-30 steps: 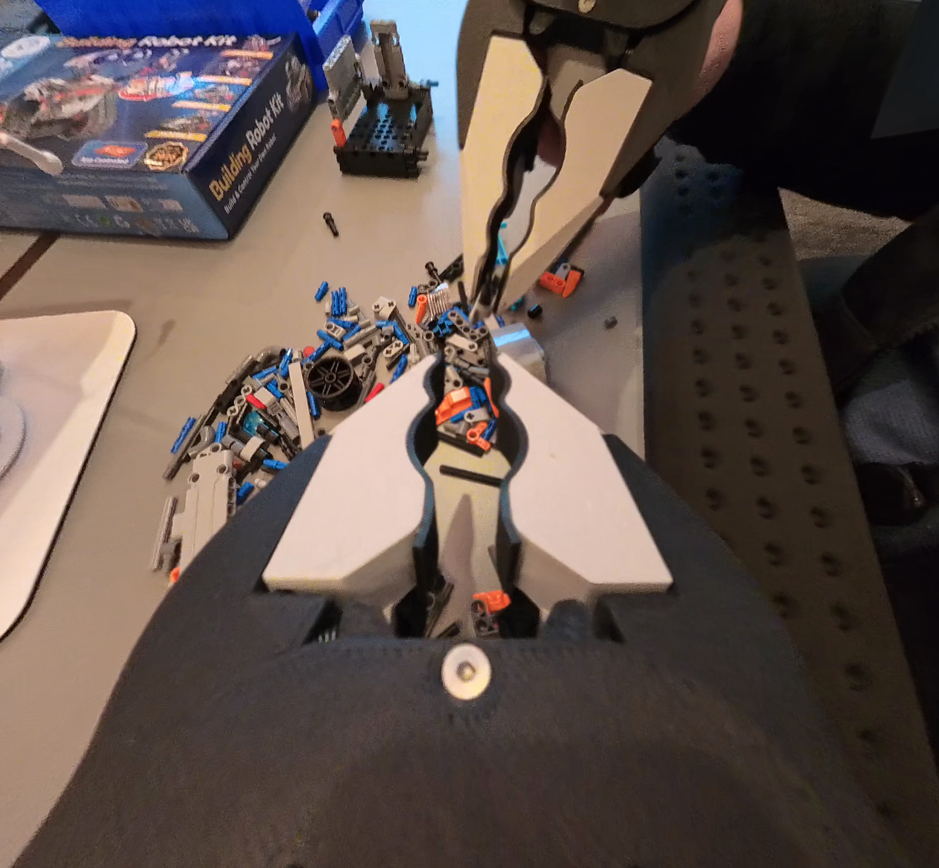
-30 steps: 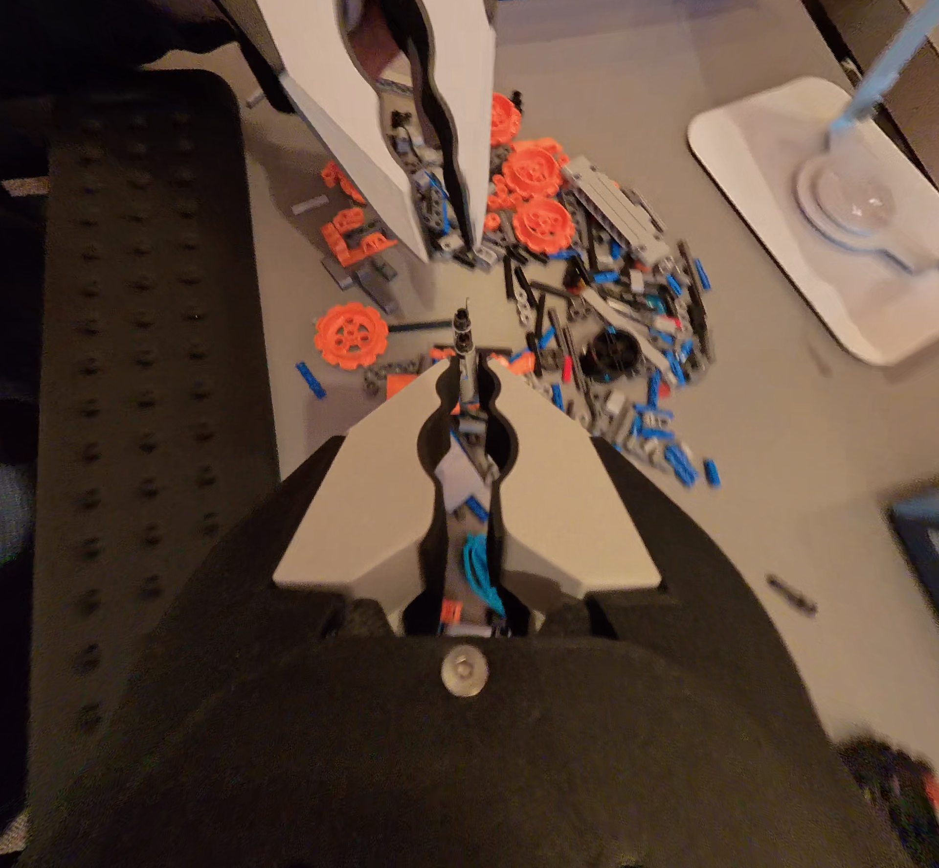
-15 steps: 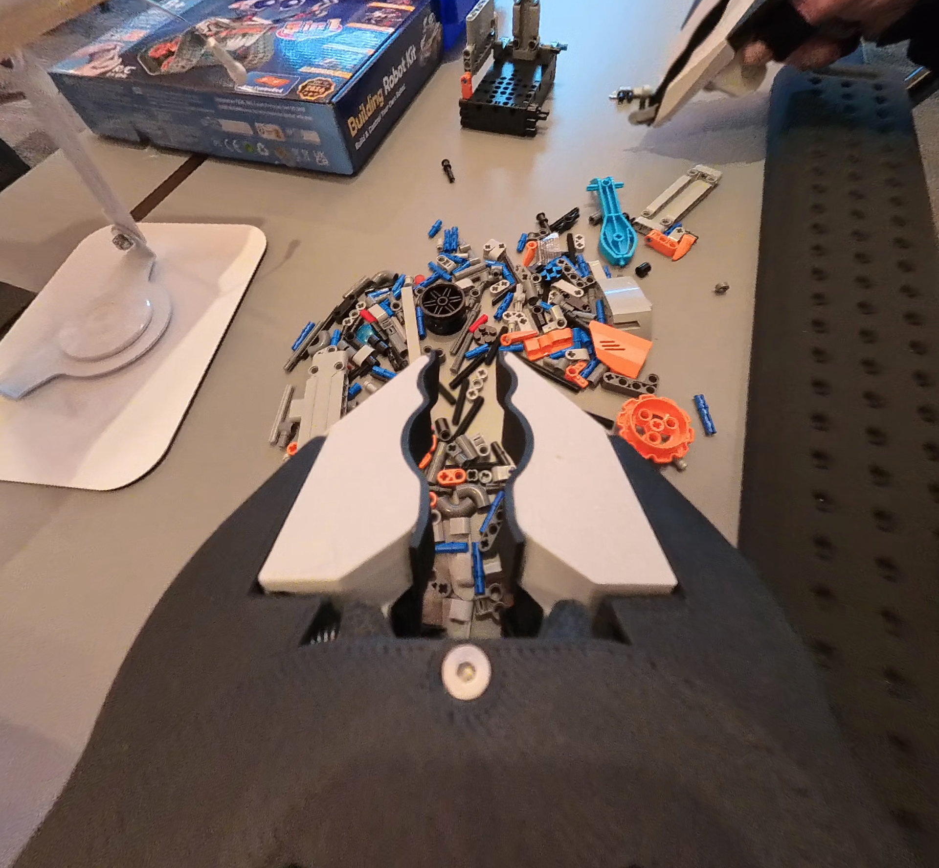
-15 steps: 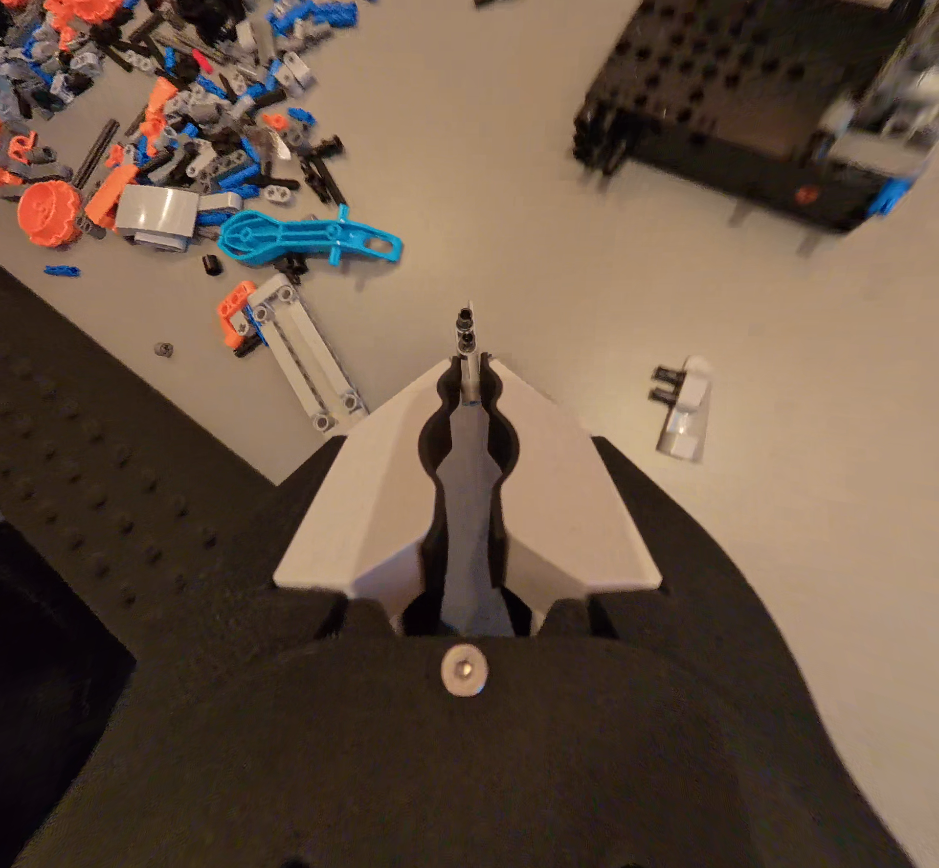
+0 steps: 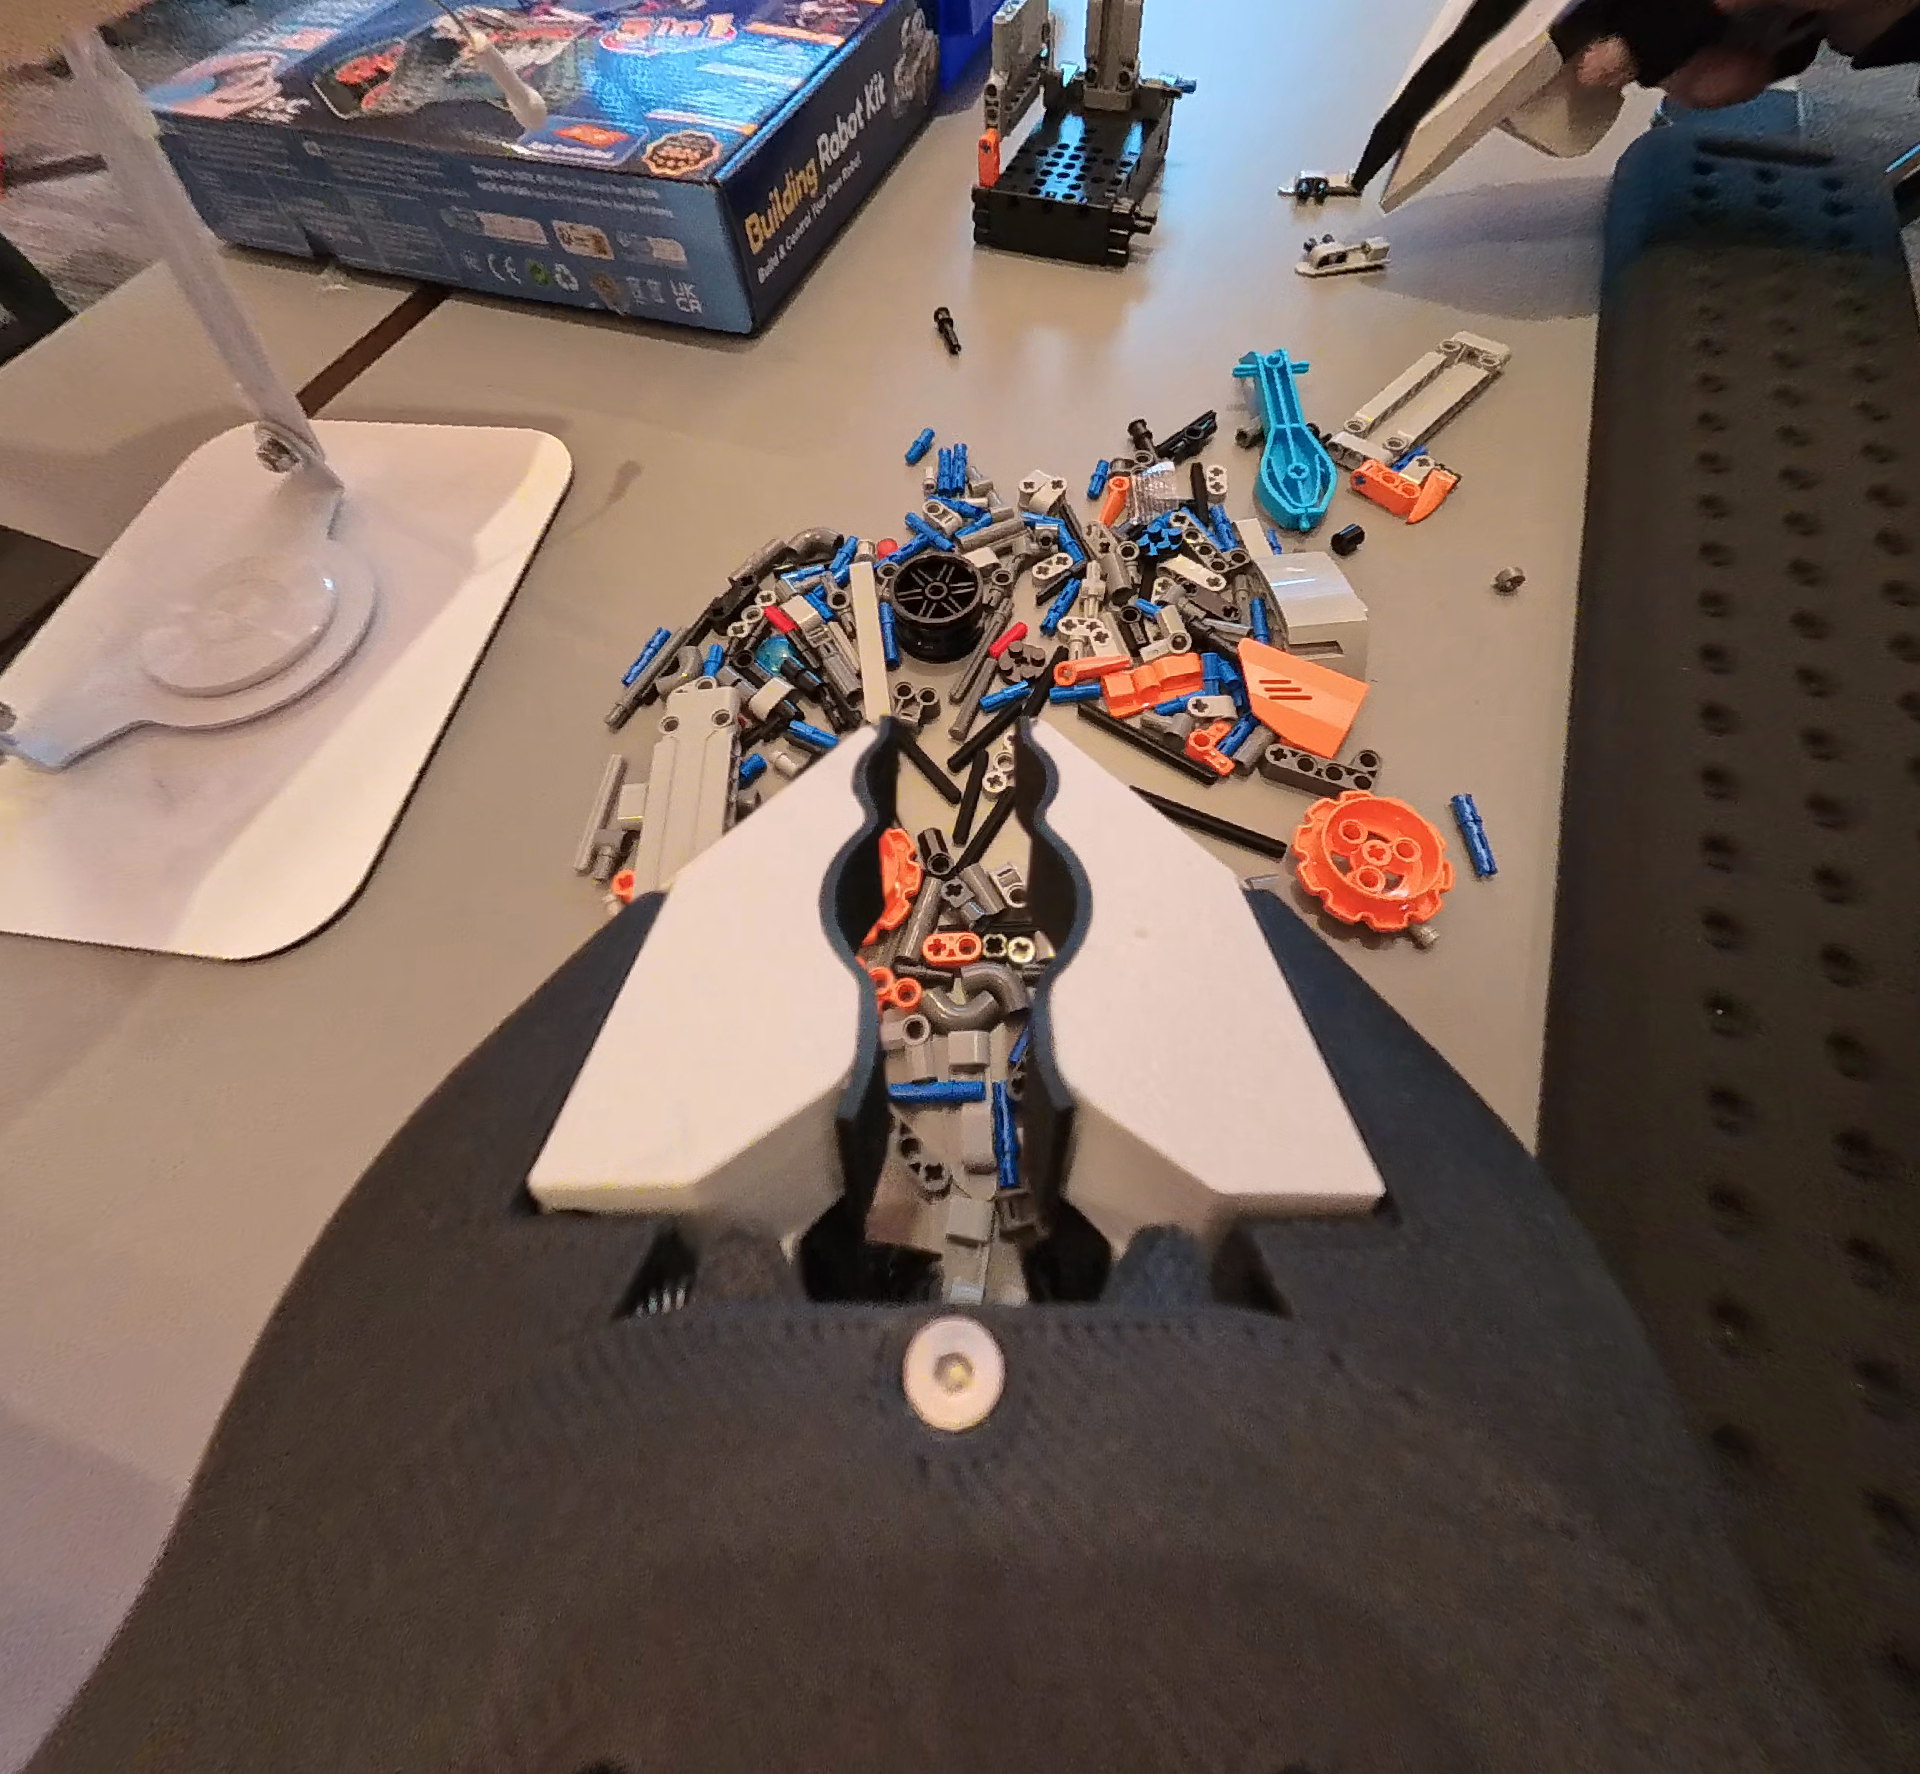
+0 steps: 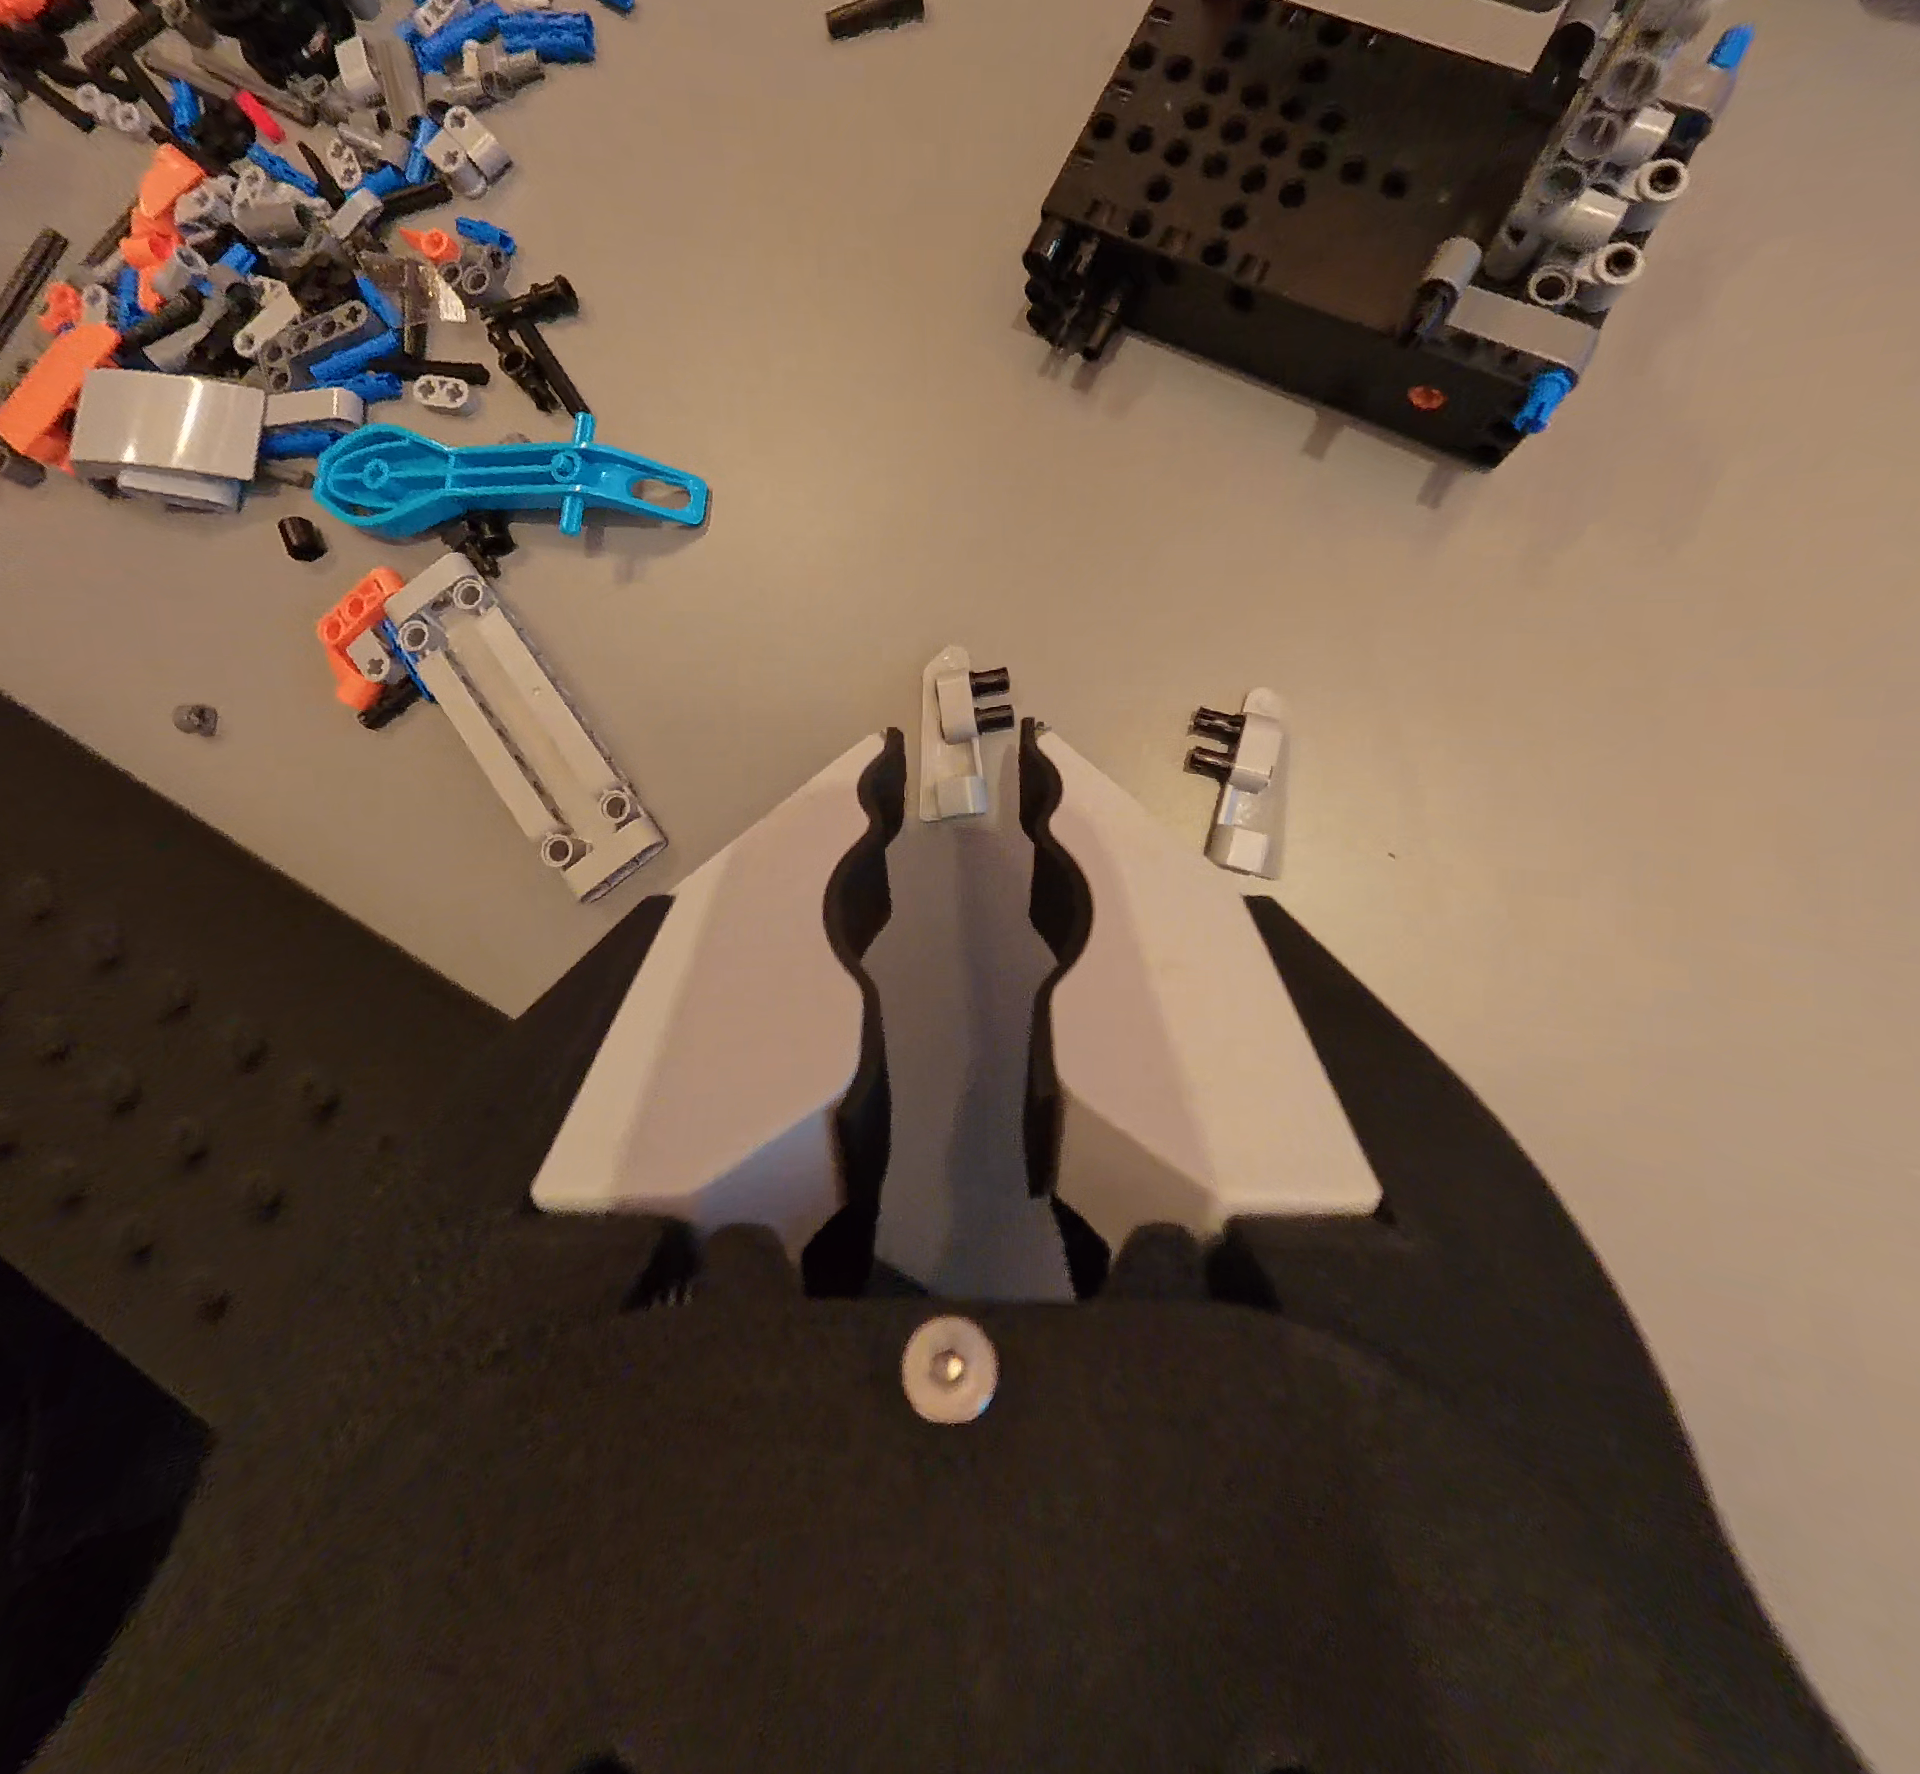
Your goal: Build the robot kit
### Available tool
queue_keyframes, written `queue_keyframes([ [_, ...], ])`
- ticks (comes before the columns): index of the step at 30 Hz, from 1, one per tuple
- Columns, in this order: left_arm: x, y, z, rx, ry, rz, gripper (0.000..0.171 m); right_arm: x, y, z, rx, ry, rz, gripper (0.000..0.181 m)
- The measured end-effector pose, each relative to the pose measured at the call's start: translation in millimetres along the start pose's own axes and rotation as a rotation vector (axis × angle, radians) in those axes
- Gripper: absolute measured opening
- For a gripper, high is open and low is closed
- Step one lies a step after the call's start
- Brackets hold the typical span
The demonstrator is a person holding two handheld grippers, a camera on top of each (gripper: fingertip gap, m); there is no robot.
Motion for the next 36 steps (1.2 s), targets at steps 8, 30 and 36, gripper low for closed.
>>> queue_keyframes([
  [8,-8.2,-33.9,-2.8,-0.126,0.066,-0.007,0.023,1.6,15.4,-7.6,0.068,-0.120,-0.079,0.018],
  [30,12.3,-221.3,-75.0,-0.673,-0.016,-0.414,0.045,-99.1,35.3,-73.3,-0.016,-0.391,0.272,0.020],
  [36,48.6,-184.4,-121.3,-0.435,-0.104,-0.645,0.064,-102.5,50.4,-85.0,-0.044,-0.456,0.260,0.018],
])
Point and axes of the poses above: each gripper's, where its closed fingertips meet, y out along the fingers, x out of its underside, z = x × y across the jaws, the point moved 10 cm from there along -y, back along the fingers, and after that the axes turned 2 degrees about -x, right-handed, at the moved point
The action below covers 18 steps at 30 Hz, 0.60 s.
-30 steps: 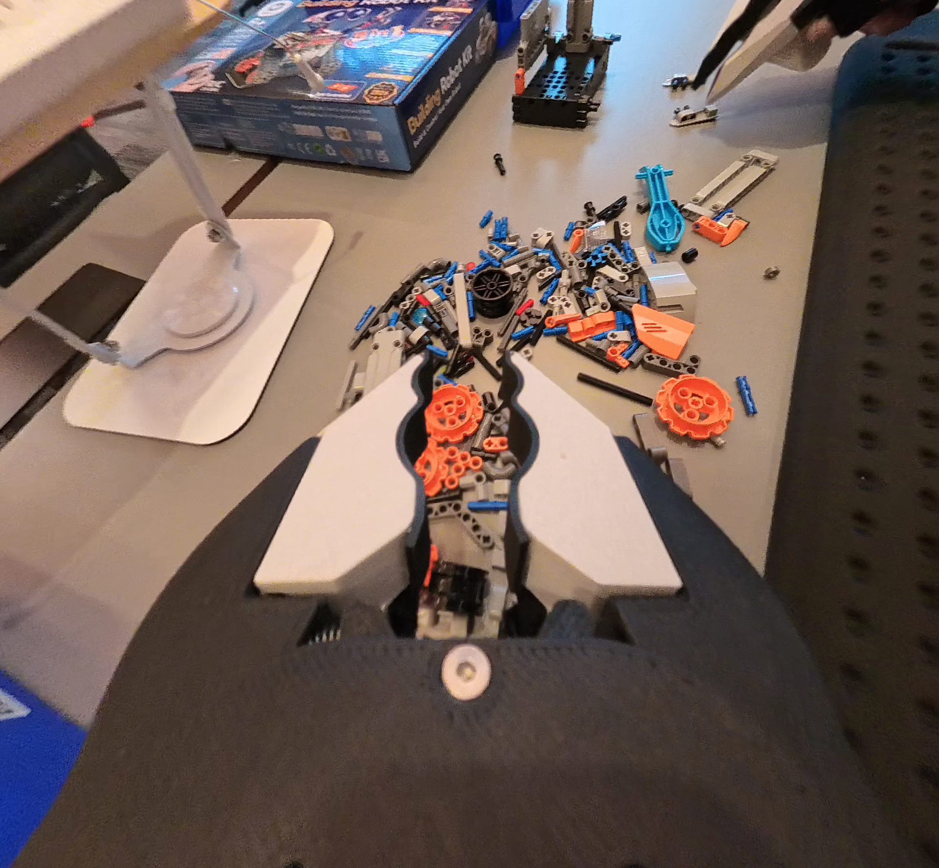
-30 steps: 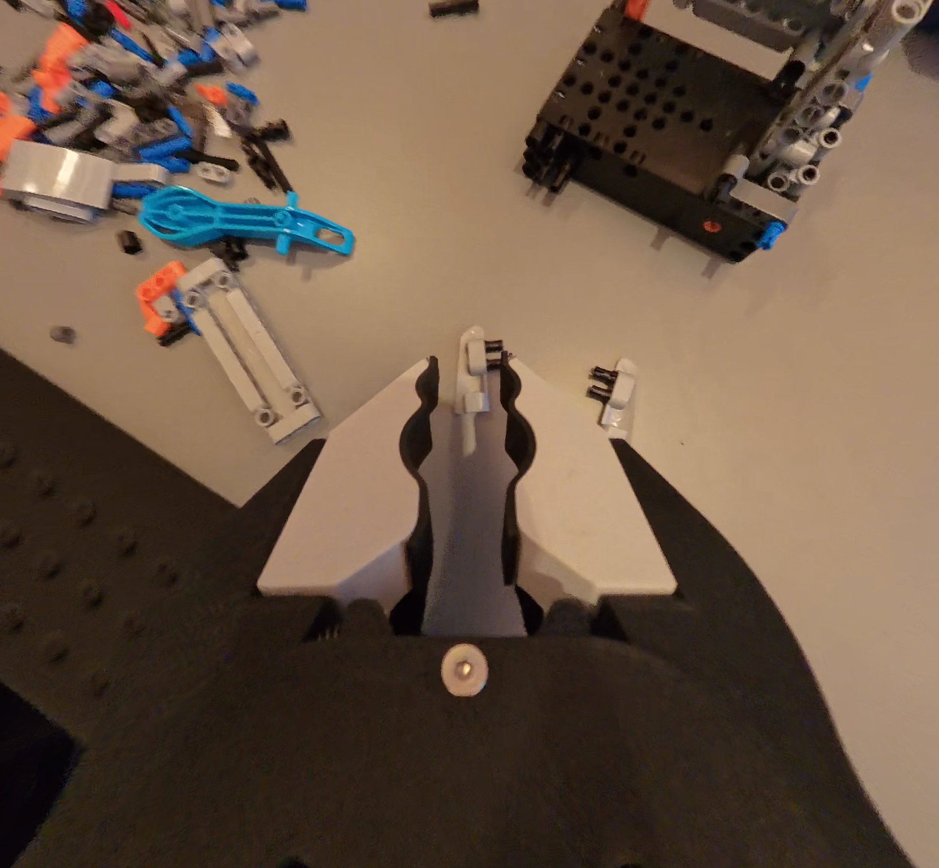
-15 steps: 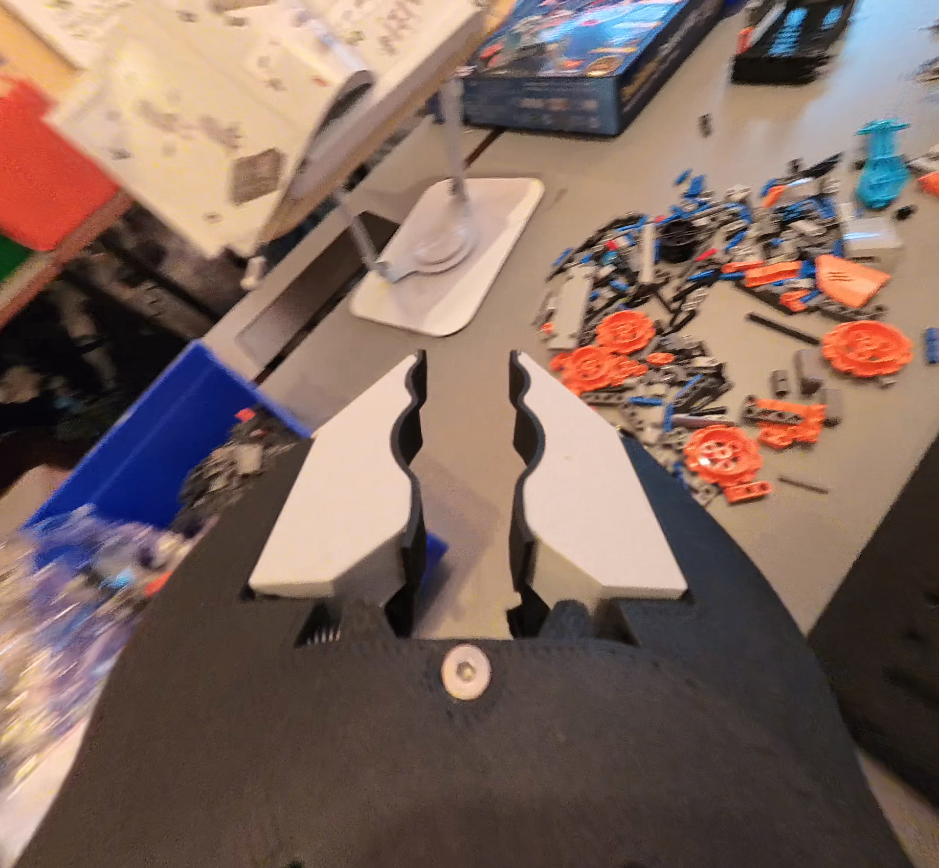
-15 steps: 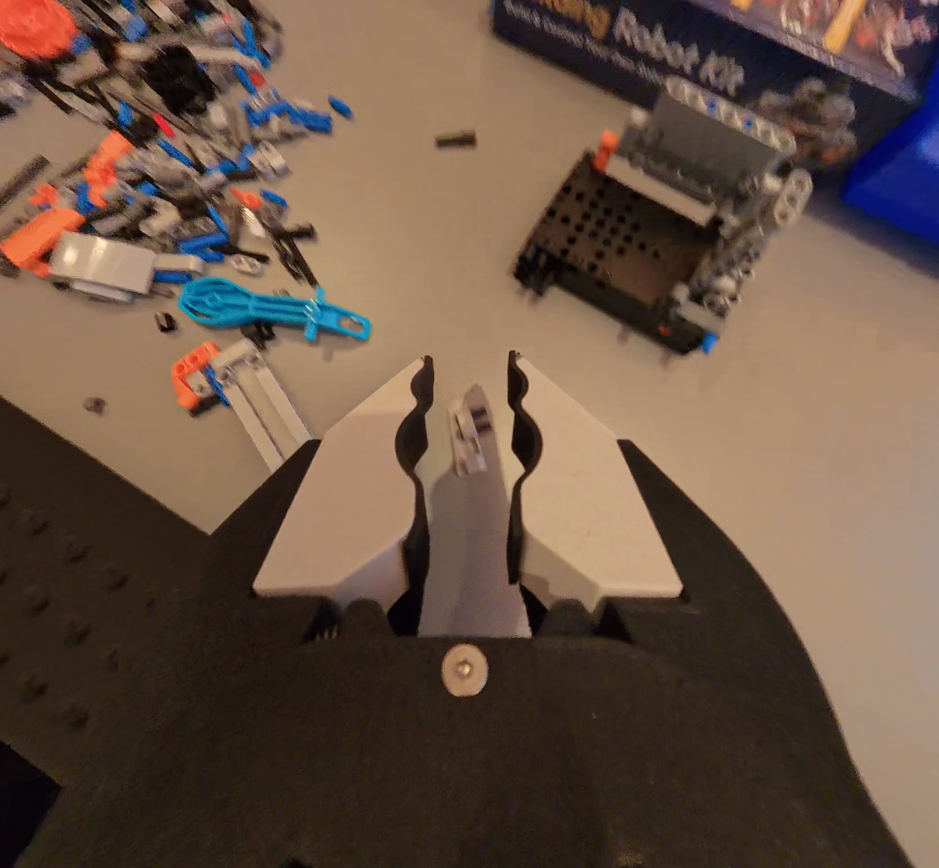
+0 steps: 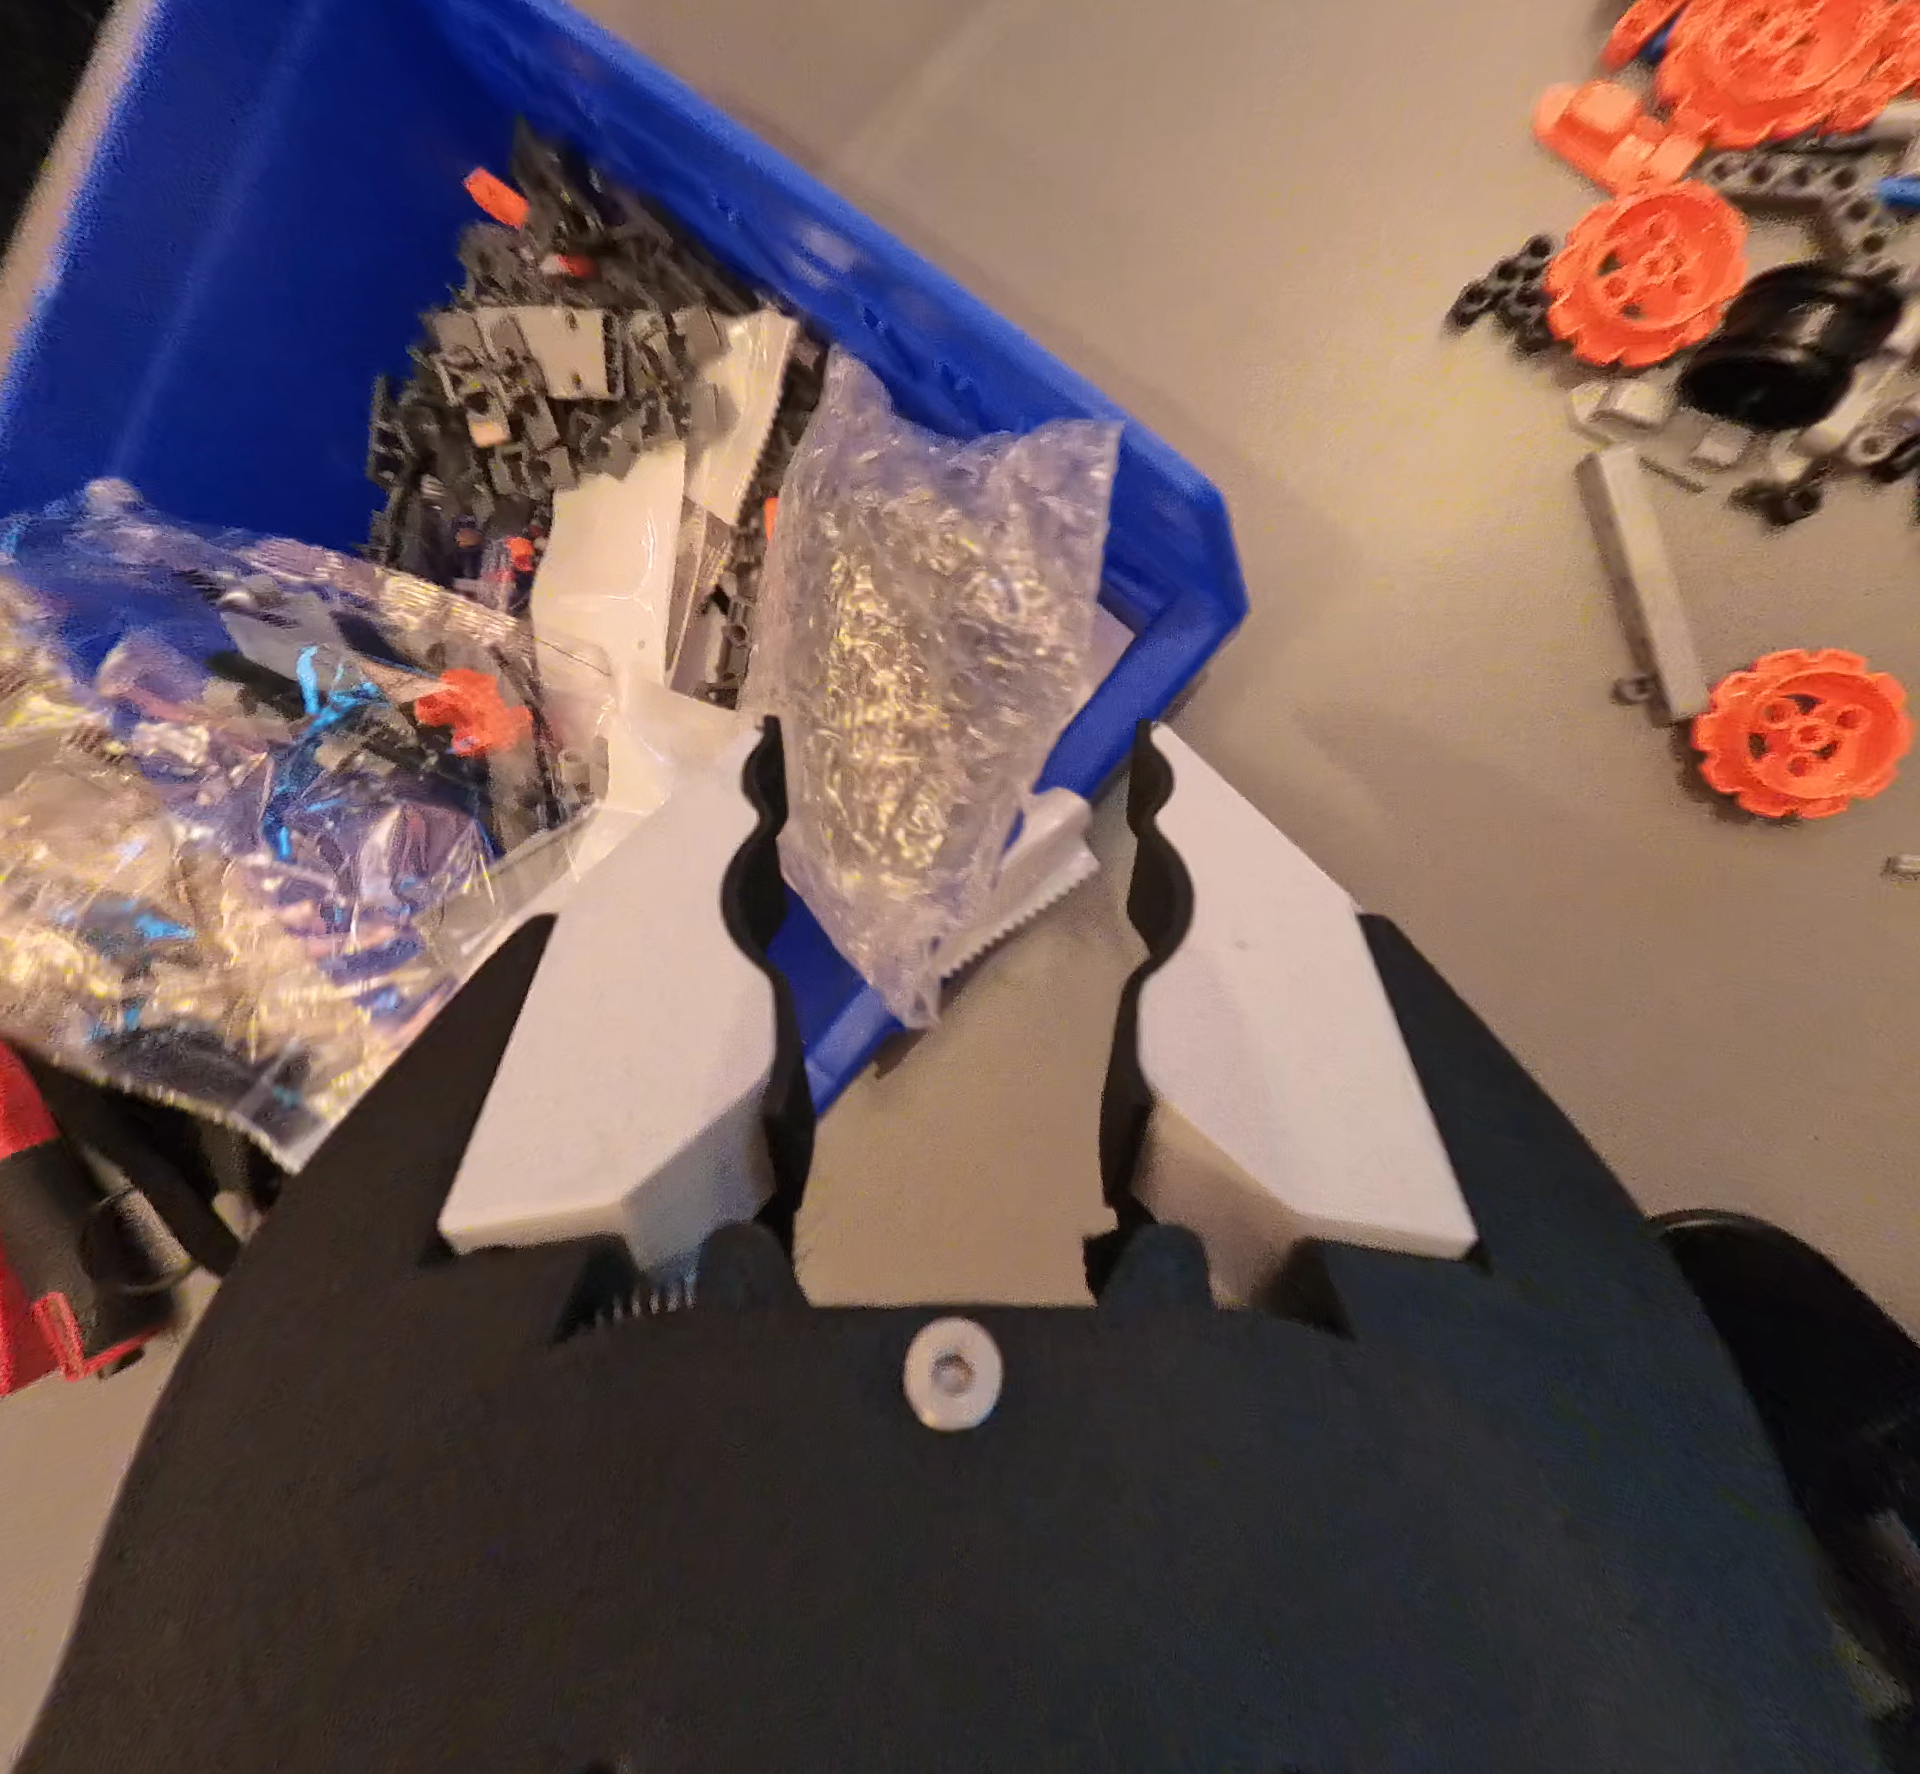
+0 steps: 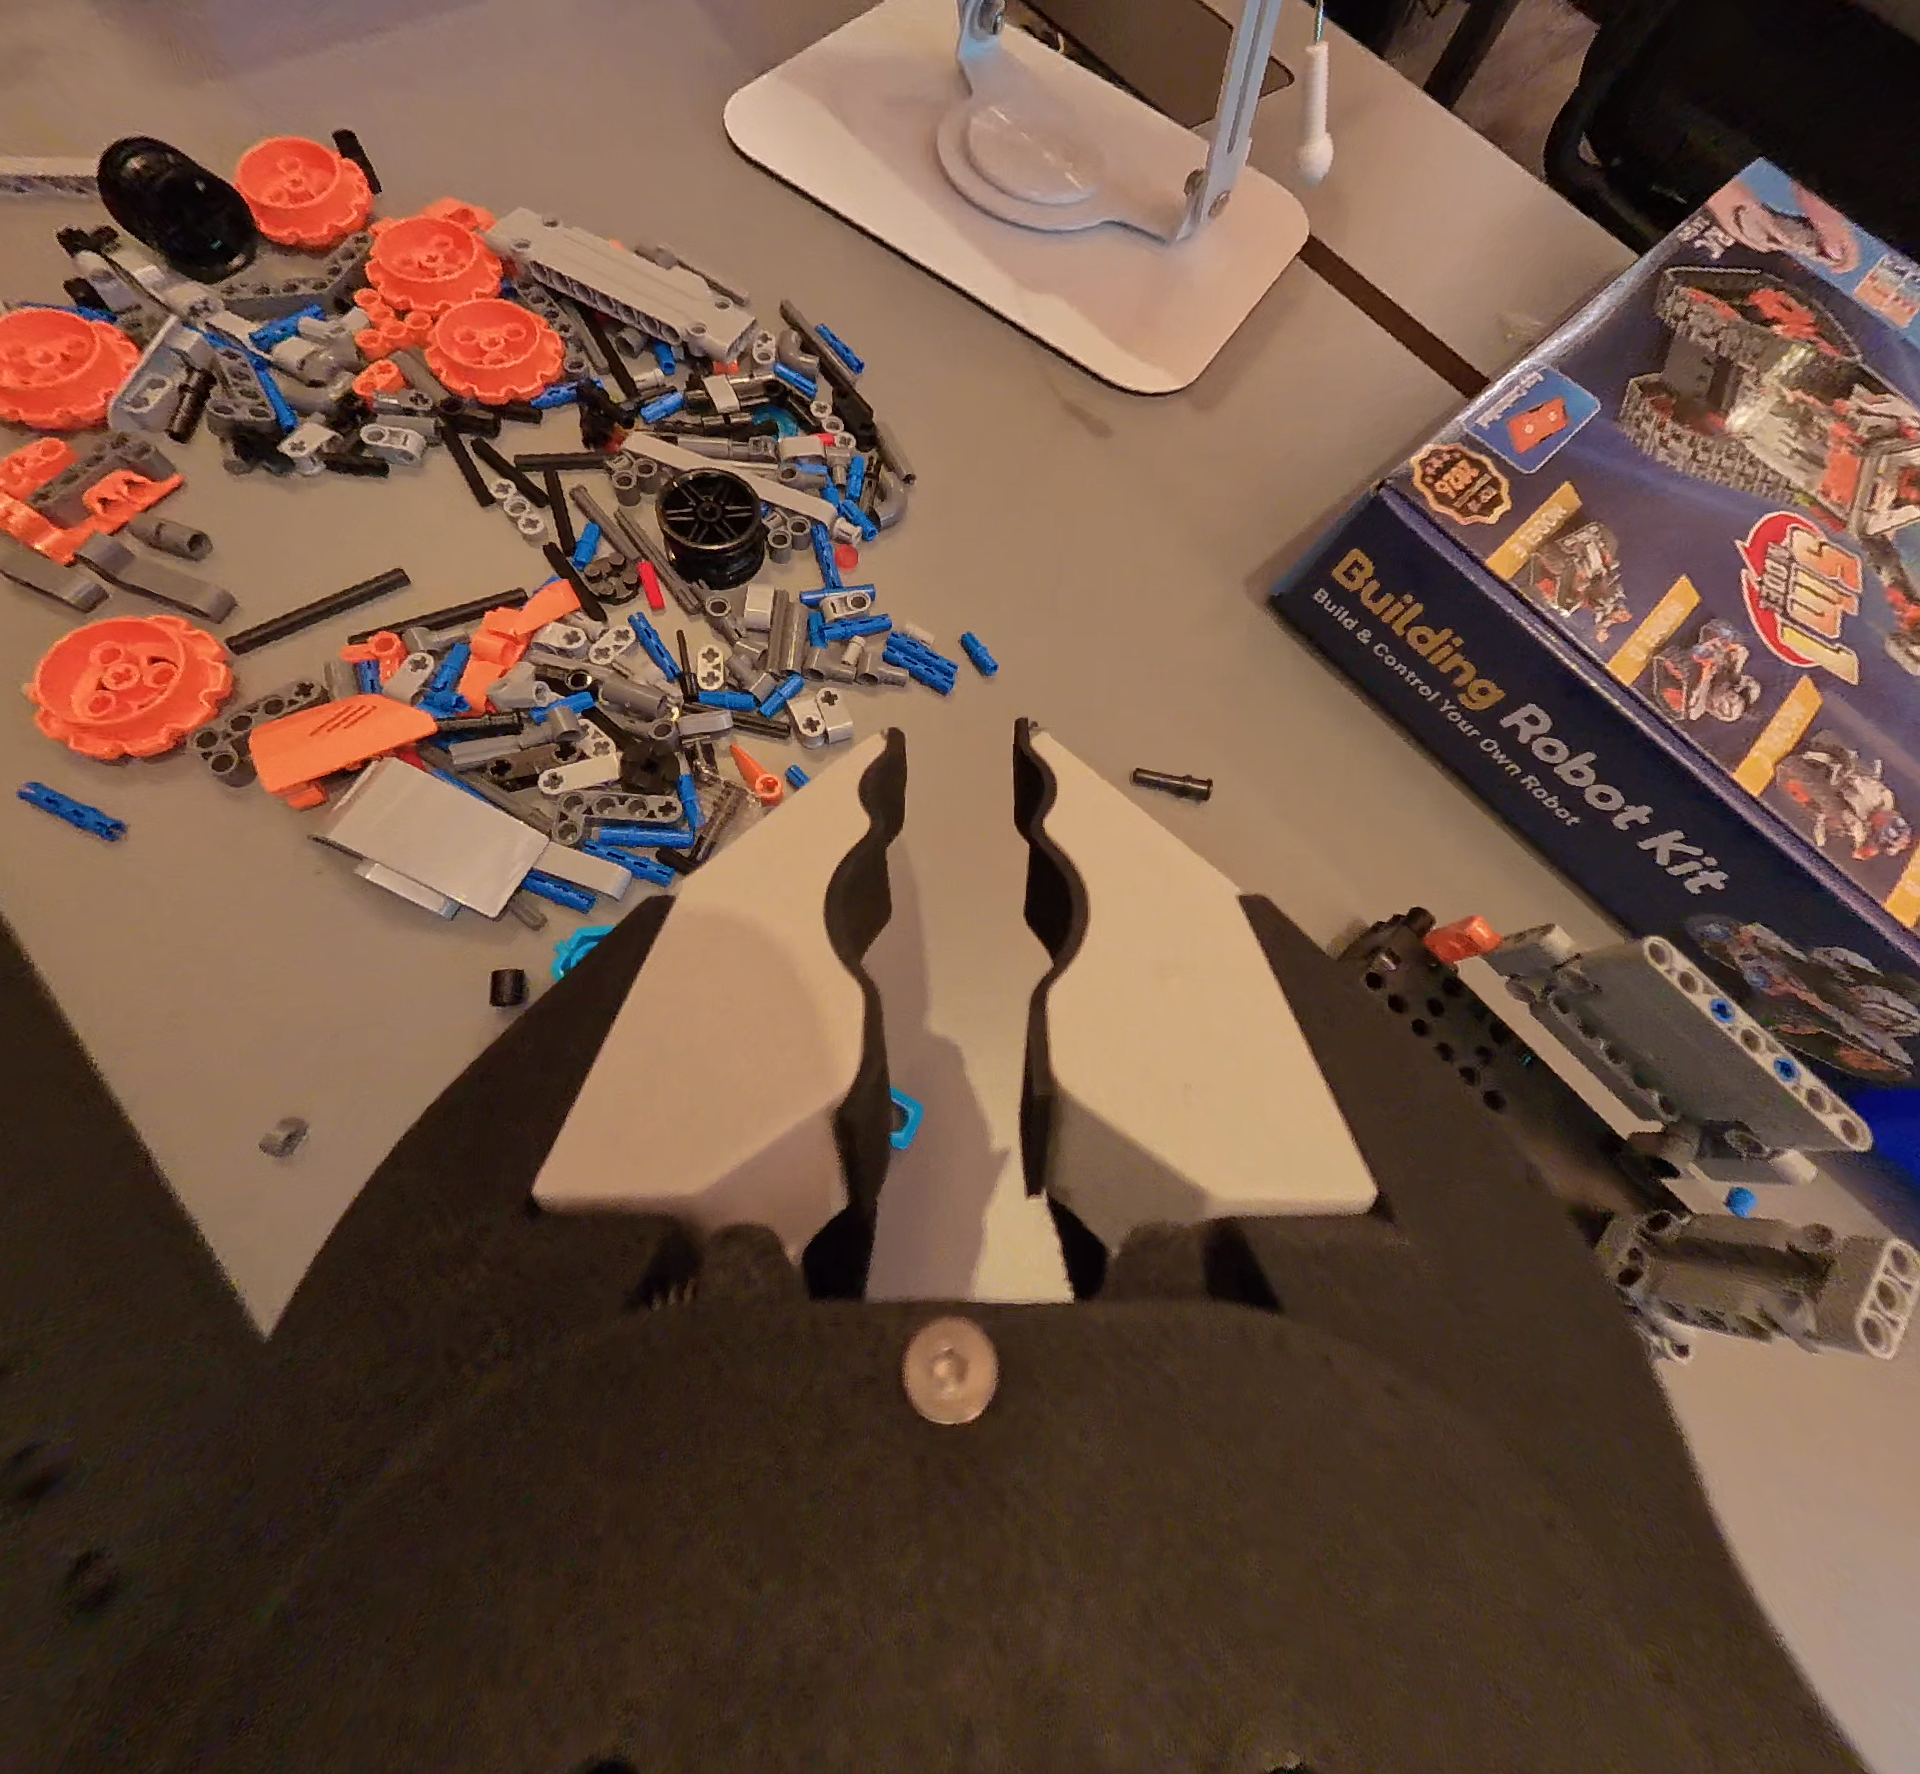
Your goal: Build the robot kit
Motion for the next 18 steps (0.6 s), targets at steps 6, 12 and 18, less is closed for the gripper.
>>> queue_keyframes([
  [6,-4.4,-14.8,-64.9,-0.124,-0.087,0.097,0.046,10.2,0.8,6.0,0.005,0.031,0.009,0.016],
  [12,42.7,-16.7,-157.3,-0.332,-0.488,0.080,0.094,21.3,5.9,17.8,-0.024,0.105,0.016,0.015],
  [18,56.5,29.8,-177.3,-0.166,-0.565,0.108,0.035,28.1,12.4,19.3,-0.014,0.095,-0.022,0.015],
])
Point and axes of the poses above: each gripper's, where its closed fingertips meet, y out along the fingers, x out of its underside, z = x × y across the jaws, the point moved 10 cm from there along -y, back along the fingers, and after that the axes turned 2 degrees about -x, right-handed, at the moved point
